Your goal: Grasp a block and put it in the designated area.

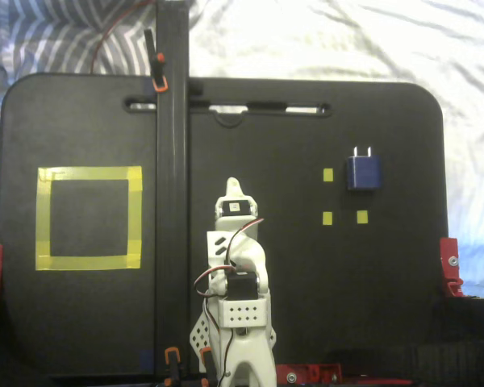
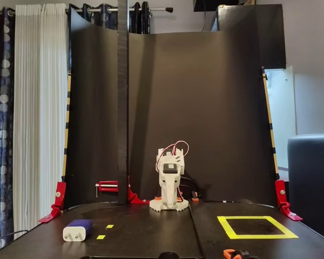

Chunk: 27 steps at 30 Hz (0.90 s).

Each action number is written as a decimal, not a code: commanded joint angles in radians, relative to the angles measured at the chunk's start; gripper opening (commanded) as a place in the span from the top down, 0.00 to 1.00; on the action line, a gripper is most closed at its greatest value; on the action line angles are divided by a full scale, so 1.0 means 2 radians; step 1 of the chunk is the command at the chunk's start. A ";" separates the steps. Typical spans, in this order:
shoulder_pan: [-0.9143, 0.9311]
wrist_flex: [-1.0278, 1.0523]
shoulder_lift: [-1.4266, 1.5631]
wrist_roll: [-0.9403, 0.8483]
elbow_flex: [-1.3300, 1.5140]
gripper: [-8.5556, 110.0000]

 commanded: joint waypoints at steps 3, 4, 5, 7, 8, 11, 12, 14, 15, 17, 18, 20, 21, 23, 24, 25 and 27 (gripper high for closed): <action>-0.001 0.001 0.004 -0.001 0.002 0.93; -0.001 0.001 0.004 -0.001 0.002 0.93; -0.001 0.001 0.004 -0.001 0.002 0.93; -0.001 0.001 0.004 -0.001 0.002 0.93; -0.001 0.001 0.004 -0.001 0.002 0.93; -0.001 0.001 0.004 -0.001 0.002 0.93; -0.001 0.001 0.004 -0.001 0.002 0.93; -0.001 0.001 0.004 -0.001 0.002 0.93; -0.002 0.001 0.004 -0.001 0.002 0.93; -0.002 0.001 0.004 -0.001 0.002 0.93; -0.002 0.001 0.004 -0.002 0.002 0.93; -0.002 0.001 0.004 -0.002 0.002 0.93; -0.002 0.001 0.004 -0.002 0.002 0.93; -0.002 0.001 0.004 -0.002 0.002 0.93; -0.005 0.001 0.004 -0.002 0.002 0.93; -0.006 0.001 0.004 -0.002 0.002 0.93; -0.005 0.001 0.004 -0.002 0.002 0.93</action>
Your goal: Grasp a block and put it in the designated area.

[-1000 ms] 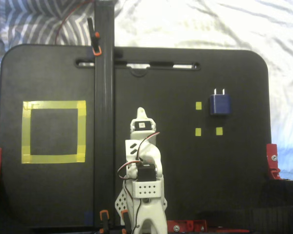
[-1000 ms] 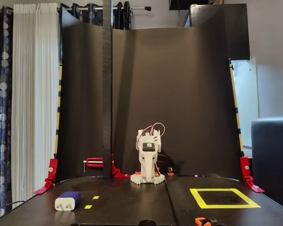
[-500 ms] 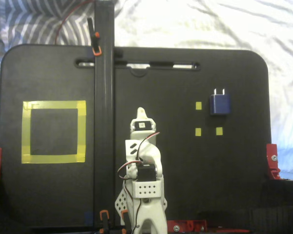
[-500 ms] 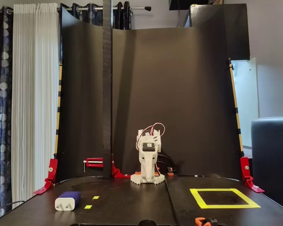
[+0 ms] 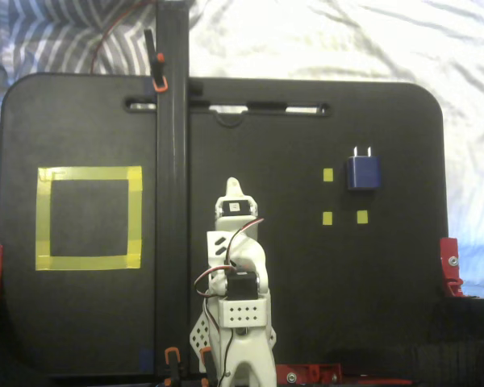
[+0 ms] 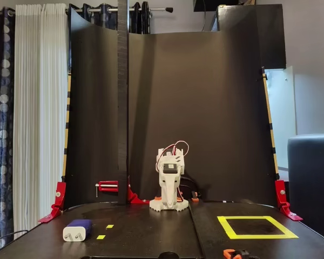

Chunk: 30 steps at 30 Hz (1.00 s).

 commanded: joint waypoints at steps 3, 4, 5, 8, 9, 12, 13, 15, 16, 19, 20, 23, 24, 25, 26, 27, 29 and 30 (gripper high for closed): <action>0.001 0.001 0.004 -0.002 0.002 0.93; 0.002 0.001 0.004 -0.001 0.002 0.93; 0.002 0.001 0.004 -0.001 0.002 0.93; 0.004 0.002 0.004 0.001 0.002 0.93; 0.004 0.002 0.004 0.001 0.002 0.93; 0.004 0.002 0.004 0.001 0.002 0.93; 0.004 0.002 0.004 0.001 0.002 0.93; 0.003 0.002 0.004 0.000 0.002 0.93; 0.001 0.002 0.004 -0.002 0.002 0.93; 0.000 0.002 0.004 -0.002 0.002 0.93; 0.000 0.002 0.004 -0.002 0.002 0.93; -0.004 0.002 0.004 -0.002 0.002 0.93; -0.004 0.002 0.004 -0.002 0.002 0.93; -0.001 0.002 0.004 -0.002 0.002 0.93; 0.003 -0.002 0.002 -0.002 0.002 0.93; 0.006 -0.008 -0.004 -0.002 0.001 0.93; 0.008 -0.028 -0.025 -0.010 -0.002 0.93; 0.009 -0.033 -0.041 -0.018 -0.011 0.93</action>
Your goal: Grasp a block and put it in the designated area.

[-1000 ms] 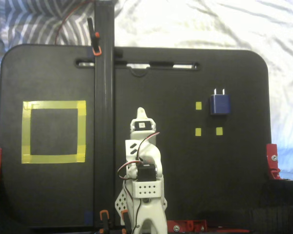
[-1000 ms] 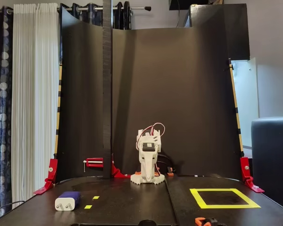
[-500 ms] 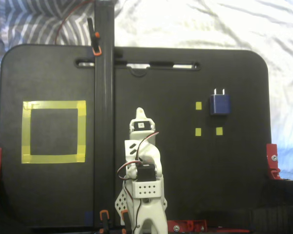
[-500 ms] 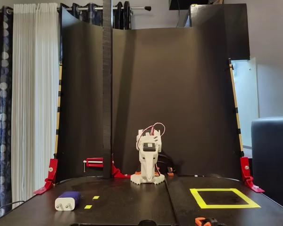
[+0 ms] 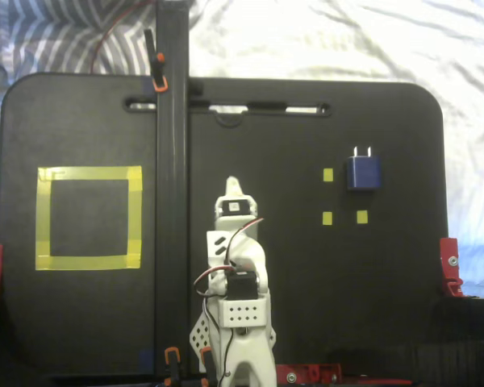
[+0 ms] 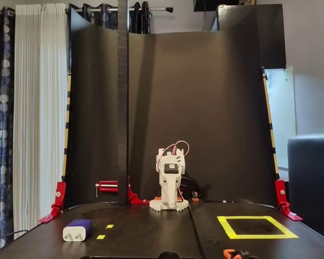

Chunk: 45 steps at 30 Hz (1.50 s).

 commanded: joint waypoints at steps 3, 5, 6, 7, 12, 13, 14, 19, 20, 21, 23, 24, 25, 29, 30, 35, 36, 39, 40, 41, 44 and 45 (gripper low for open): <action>0.018 -0.018 -0.081 -0.050 -0.061 0.93; 0.026 -0.025 -0.133 -0.078 -0.107 0.93; 0.031 -0.028 -0.158 -0.098 -0.133 0.93; 0.035 -0.029 -0.185 -0.120 -0.160 0.93; 0.057 -0.032 -0.310 -0.224 -0.292 0.93; 0.063 -0.033 -0.331 -0.242 -0.317 0.93; 0.068 -0.033 -0.353 -0.261 -0.339 0.93; 0.092 -0.030 -0.445 -0.350 -0.438 0.93; 0.097 -0.026 -0.462 -0.371 -0.456 0.93; 0.100 -0.021 -0.479 -0.393 -0.474 0.93; 0.110 0.002 -0.519 -0.443 -0.516 0.93; 0.114 0.018 -0.541 -0.470 -0.541 0.93; 0.119 0.038 -0.563 -0.492 -0.570 0.93; 0.140 0.139 -0.660 -0.598 -0.701 0.93; 0.146 0.166 -0.685 -0.624 -0.737 0.93; 0.174 0.281 -0.801 -0.725 -0.898 0.93; 0.181 0.301 -0.820 -0.749 -0.923 0.93; 0.204 0.341 -0.863 -0.820 -0.968 0.93; 0.212 0.347 -0.872 -0.842 -0.975 0.93; 0.220 0.350 -0.881 -0.864 -0.977 0.93; 0.245 0.354 -0.900 -0.930 -0.977 0.93; 0.253 0.354 -0.908 -0.946 -0.977 0.93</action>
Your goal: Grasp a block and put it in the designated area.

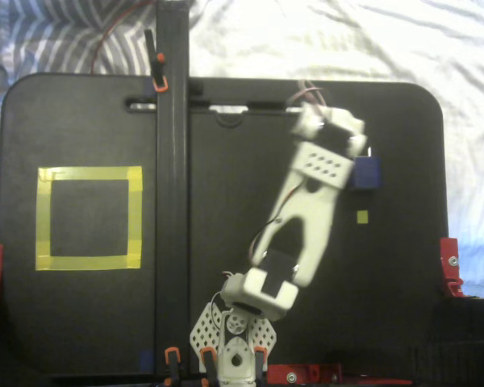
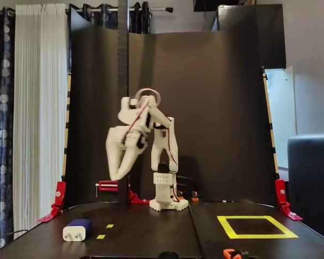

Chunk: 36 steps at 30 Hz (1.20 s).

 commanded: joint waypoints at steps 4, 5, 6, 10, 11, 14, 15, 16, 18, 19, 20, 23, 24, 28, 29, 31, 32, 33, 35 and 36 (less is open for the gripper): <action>0.040 -0.007 -0.035 -0.068 -0.020 0.93; 0.044 -0.012 -0.042 -0.074 -0.020 0.93; 0.048 -0.013 -0.048 -0.083 -0.020 0.93; 0.072 -0.014 -0.064 -0.129 -0.020 0.93; 0.077 -0.017 -0.068 -0.135 -0.020 0.93; 0.094 -0.027 -0.080 -0.156 -0.020 0.93; 0.099 -0.029 -0.084 -0.163 -0.020 0.93; 0.104 -0.031 -0.087 -0.169 -0.020 0.93; 0.116 -0.034 -0.092 -0.181 -0.020 0.93; 0.122 -0.035 -0.093 -0.187 -0.020 0.93; 0.127 -0.035 -0.094 -0.192 -0.020 0.93; 0.142 -0.039 -0.095 -0.203 -0.020 0.93; 0.146 -0.041 -0.096 -0.209 -0.020 0.93; 0.164 -0.053 -0.103 -0.220 -0.020 0.93; 0.168 -0.058 -0.106 -0.223 -0.020 0.93; 0.173 -0.070 -0.113 -0.227 -0.020 0.93; 0.175 -0.077 -0.117 -0.228 -0.020 0.93; 0.177 -0.083 -0.121 -0.229 -0.020 0.93; 0.180 -0.094 -0.130 -0.230 -0.020 0.93; 0.182 -0.099 -0.134 -0.230 -0.020 0.93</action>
